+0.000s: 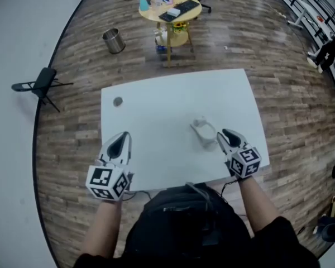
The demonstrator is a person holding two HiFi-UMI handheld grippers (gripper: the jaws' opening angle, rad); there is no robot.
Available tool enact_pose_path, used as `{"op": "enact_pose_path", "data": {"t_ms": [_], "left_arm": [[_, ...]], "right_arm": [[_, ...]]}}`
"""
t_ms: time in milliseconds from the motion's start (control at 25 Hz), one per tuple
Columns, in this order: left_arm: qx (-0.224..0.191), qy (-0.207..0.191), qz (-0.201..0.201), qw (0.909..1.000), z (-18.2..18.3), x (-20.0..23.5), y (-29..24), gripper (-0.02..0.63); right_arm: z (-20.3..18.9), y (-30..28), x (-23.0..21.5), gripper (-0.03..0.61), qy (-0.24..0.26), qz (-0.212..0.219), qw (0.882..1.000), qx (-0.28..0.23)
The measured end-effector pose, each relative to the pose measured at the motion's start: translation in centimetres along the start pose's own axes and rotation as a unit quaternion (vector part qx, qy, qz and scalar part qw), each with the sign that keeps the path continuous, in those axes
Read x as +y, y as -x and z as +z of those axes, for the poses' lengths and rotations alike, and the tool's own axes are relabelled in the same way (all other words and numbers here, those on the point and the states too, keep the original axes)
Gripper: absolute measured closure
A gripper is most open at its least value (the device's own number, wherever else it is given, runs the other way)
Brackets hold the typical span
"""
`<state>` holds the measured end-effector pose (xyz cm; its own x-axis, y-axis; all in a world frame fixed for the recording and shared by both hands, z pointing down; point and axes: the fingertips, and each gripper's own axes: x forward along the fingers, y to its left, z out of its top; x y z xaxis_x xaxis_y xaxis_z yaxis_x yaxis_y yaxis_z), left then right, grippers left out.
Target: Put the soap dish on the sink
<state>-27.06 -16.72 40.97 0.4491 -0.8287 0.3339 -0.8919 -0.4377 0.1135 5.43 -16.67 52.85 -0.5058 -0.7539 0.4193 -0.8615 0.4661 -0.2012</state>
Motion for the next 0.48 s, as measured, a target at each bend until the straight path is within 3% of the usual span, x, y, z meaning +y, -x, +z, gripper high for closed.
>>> {"op": "enact_pose_path", "data": {"t_ms": [480], "left_arm": [[-0.034, -0.006, -0.014, 0.9993, 2.4, -1.5, 0.3, 0.624]], "right_arm": [[4.8, 2.0, 0.8, 0.457, 0.013, -0.011, 0.999, -0.048]]}}
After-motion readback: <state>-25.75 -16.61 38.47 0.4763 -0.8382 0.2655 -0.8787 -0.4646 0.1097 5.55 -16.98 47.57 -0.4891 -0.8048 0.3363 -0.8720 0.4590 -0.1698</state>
